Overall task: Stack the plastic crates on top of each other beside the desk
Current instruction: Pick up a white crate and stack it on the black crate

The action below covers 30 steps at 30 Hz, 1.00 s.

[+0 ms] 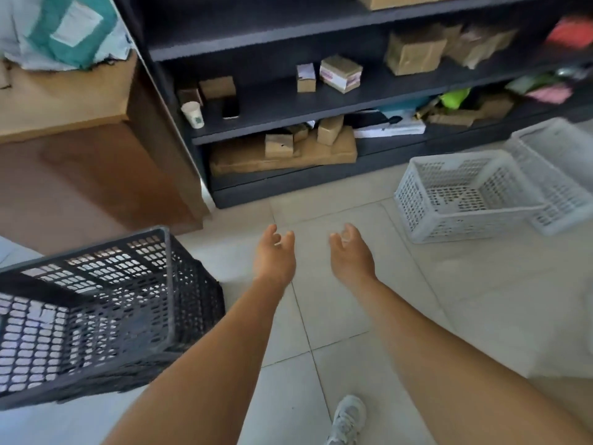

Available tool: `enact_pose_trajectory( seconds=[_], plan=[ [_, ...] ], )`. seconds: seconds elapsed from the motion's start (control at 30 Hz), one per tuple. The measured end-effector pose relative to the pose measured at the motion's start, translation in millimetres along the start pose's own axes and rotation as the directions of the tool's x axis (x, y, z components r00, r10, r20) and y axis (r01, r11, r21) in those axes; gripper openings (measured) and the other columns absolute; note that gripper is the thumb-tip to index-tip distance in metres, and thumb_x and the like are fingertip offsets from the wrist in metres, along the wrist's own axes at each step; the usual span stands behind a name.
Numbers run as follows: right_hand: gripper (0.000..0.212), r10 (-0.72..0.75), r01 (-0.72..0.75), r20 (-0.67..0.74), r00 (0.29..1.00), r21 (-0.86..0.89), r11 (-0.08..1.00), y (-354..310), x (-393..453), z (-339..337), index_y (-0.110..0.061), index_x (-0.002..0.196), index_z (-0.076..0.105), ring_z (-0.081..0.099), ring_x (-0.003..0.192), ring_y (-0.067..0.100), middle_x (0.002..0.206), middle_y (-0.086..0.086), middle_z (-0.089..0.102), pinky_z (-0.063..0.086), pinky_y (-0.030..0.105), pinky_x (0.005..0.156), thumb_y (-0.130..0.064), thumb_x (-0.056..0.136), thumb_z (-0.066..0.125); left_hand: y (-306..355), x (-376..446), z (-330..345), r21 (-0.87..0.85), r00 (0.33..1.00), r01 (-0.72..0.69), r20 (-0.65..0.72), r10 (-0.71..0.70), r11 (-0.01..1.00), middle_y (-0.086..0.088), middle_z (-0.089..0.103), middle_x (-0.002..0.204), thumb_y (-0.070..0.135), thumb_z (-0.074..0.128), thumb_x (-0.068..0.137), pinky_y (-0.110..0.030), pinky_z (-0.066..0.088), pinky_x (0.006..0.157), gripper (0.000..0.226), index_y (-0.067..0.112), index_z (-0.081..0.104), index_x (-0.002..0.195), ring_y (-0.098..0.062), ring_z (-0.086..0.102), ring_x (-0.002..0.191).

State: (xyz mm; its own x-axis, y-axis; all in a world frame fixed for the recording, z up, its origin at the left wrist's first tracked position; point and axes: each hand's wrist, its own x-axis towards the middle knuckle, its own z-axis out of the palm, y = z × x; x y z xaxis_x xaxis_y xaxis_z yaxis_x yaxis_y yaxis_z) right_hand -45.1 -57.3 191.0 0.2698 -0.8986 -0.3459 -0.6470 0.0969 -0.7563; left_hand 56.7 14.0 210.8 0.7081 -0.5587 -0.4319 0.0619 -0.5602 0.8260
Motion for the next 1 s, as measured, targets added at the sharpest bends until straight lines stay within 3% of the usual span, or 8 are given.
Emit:
enact_pose_trajectory(
  seconds=[0.17,0.33,0.43,0.6,0.7,1.0],
  plan=[
    [0.053,0.084,-0.078,-0.074,0.994,0.08,0.994,41,44,-90,-0.017,0.149,0.029,0.047,0.132,0.023,0.149,0.004,0.043,0.036,0.029,0.104,-0.037,0.1,0.038,47,-1,97,0.056,0.992,-0.085,0.1,0.079,0.995,0.001,0.047,0.143,0.036,0.042,0.099,-0.026,0.035,0.092,0.051,0.023,0.032,0.148,-0.018,0.048,0.125],
    [0.051,0.149,-0.132,-0.16,0.976,0.115,0.985,70,88,-157,-0.016,0.145,0.034,0.049,0.128,0.024,0.146,0.005,0.046,0.036,0.028,0.097,-0.038,0.1,0.037,84,13,178,0.142,0.96,-0.207,0.222,0.172,0.968,0.002,0.046,0.144,0.034,0.045,0.099,-0.031,0.04,0.1,0.053,0.024,0.032,0.149,-0.017,0.047,0.128],
    [0.053,0.166,-0.144,-0.208,0.964,0.118,0.983,84,119,-191,-0.015,0.147,0.031,0.045,0.134,0.023,0.149,0.005,0.042,0.034,0.03,0.106,-0.036,0.1,0.04,103,31,220,0.308,0.92,-0.35,0.293,0.262,0.884,-0.003,0.043,0.147,0.029,0.045,0.099,-0.032,0.037,0.105,0.052,0.022,0.031,0.149,-0.019,0.045,0.131],
    [0.051,0.162,-0.162,-0.281,0.946,0.023,0.986,101,180,-243,-0.011,0.145,0.034,0.045,0.132,0.029,0.144,0.01,0.045,0.04,0.039,0.106,-0.025,0.098,0.047,141,83,284,0.484,0.859,-0.497,0.391,0.33,0.72,-0.004,0.029,0.155,0.019,0.044,0.099,-0.031,0.029,0.112,0.055,0.019,0.025,0.151,-0.021,0.032,0.141],
    [0.058,0.187,-0.203,-0.313,0.931,-0.017,0.979,107,223,-274,-0.013,0.149,0.029,0.04,0.137,0.027,0.149,0.007,0.04,0.036,0.043,0.111,-0.019,0.096,0.051,165,121,319,0.512,0.845,-0.516,0.434,0.313,0.687,-0.004,0.027,0.156,0.018,0.044,0.099,-0.031,0.026,0.114,0.057,0.018,0.024,0.152,-0.021,0.028,0.143],
    [0.059,0.253,-0.283,-0.34,0.906,-0.043,0.958,128,327,-339,-0.009,0.148,0.029,0.041,0.136,0.026,0.147,0.01,0.042,0.034,0.034,0.11,-0.01,0.094,0.054,216,202,405,0.591,0.814,-0.559,0.524,0.25,0.582,-0.005,0.029,0.155,0.018,0.046,0.098,-0.034,0.031,0.112,0.059,0.016,0.023,0.152,-0.022,0.032,0.141]
  ],
)
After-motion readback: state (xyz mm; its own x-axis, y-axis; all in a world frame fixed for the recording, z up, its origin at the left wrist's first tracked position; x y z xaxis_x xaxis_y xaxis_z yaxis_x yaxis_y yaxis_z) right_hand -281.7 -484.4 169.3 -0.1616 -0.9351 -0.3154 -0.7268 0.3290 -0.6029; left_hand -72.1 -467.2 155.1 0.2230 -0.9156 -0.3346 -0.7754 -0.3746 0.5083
